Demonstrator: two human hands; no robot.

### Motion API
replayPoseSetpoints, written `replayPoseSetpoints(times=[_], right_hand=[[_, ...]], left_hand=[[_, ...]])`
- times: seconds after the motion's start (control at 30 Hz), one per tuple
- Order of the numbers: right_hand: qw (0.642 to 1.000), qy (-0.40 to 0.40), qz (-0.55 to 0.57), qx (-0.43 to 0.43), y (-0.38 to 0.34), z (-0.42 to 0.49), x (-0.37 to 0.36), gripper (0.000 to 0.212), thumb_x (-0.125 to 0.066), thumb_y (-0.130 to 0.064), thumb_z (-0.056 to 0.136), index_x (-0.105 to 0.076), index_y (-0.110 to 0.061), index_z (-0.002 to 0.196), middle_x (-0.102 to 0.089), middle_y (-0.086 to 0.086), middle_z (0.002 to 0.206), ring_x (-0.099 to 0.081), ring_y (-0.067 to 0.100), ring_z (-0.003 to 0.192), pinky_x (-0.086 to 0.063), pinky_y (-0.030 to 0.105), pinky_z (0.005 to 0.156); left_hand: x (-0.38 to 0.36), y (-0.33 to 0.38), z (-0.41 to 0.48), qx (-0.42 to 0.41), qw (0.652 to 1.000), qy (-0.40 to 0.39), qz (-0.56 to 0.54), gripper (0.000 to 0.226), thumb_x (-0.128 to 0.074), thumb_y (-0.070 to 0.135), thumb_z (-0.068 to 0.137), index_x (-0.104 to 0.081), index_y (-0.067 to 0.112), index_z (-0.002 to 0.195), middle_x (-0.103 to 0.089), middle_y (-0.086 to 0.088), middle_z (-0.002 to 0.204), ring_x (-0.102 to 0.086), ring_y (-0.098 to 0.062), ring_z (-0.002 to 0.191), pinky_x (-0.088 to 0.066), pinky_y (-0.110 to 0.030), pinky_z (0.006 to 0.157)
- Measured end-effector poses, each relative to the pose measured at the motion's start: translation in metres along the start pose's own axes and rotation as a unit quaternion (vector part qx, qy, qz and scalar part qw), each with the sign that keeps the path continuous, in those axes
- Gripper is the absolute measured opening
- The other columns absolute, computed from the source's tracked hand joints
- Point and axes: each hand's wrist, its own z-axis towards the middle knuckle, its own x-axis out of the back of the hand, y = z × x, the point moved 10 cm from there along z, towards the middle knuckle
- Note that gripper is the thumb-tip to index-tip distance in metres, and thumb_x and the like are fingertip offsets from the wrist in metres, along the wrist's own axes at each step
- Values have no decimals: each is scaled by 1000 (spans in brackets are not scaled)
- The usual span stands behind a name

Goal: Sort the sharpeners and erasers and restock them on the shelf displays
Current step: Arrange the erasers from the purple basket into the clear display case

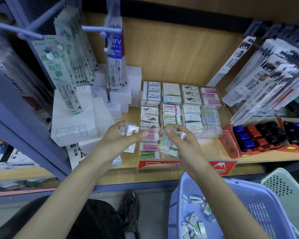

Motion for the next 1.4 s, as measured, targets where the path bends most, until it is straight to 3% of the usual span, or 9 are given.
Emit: replayPoseSetpoints(times=[0.17, 0.4, 0.5, 0.67, 0.73, 0.87, 1.03, 1.33, 1.4], right_hand=[[980, 2, 197, -26, 6, -8, -7, 26, -55, -26, 91, -60, -13, 113, -62, 7, 86, -60, 12, 62, -43, 21, 43], [978, 9, 208, -34, 13, -10, -4, 26, -61, -27, 87, -62, -20, 112, -71, 4, 91, -67, 20, 81, -51, 42, 77], [997, 26, 69, 12, 5, -11, 13, 28, -67, -21, 86, -62, -31, 111, -63, -4, 115, -65, 21, 94, -53, 36, 87], [971, 5, -190, 145, -28, -19, 30, 29, -67, -17, 86, -59, -31, 111, -57, -18, 105, -51, -12, 96, -37, 1, 77], [942, 21, -292, 165, -32, -18, 45, 29, -69, -28, 84, -60, -32, 112, -56, -11, 105, -53, -5, 93, -38, 5, 81], [913, 94, -355, 176, -47, -8, 99, 31, -69, -30, 84, -63, -25, 114, -49, -6, 106, -54, 9, 90, -39, 18, 87], [878, 171, -424, 141, -60, 14, 176, 35, -68, -30, 84, -63, -25, 119, -47, 1, 109, -53, 19, 100, -39, 23, 86], [832, 70, -544, 90, -54, 60, 186, 37, -66, -31, 86, -60, -33, 123, -46, 7, 118, -48, 26, 115, -40, 41, 101], [830, 39, -551, 77, -47, 66, 181, 37, -66, -31, 86, -59, -36, 123, -44, 4, 125, -46, 24, 121, -36, 44, 105]], left_hand=[[-38, 3, -8, -14, 998, -54, -2, 36, -83, 23, 64, -63, 20, 93, -73, 5, 87, -68, -9, 80, -51, -24, 71], [-51, 9, -4, -33, 998, -49, -13, 36, -81, 10, 69, -65, 17, 101, -74, 3, 88, -70, -15, 82, -56, -31, 76], [-40, 9, 2, -21, 999, -17, -44, 30, -79, 14, 72, -65, 18, 98, -74, 0, 89, -70, -16, 82, -52, -29, 68], [-48, 13, 5, -13, 999, -21, -40, 25, -78, 18, 73, -67, 22, 96, -74, 4, 87, -68, -12, 82, -52, -30, 72], [-60, 13, 5, -3, 999, -30, -33, 33, -79, 24, 71, -67, 22, 102, -73, 2, 94, -67, -16, 90, -52, -35, 82], [-78, 20, 8, -9, 999, -30, -42, 50, -80, 36, 68, -62, 23, 113, -70, 7, 102, -62, -7, 92, -45, -23, 66], [-89, 20, 15, 4, 999, -22, -45, 72, -81, 53, 52, -63, 20, 113, -71, 0, 105, -64, -18, 98, -48, -34, 86], [-109, 21, 18, 12, 999, -16, -31, 70, -87, 55, 43, -65, 24, 102, -71, -2, 98, -64, -25, 94, -48, -45, 87], [-112, 20, 20, 18, 999, -19, -28, 88, -86, 61, 37, -63, 22, 112, -69, -4, 105, -63, -28, 100, -48, -45, 87]])
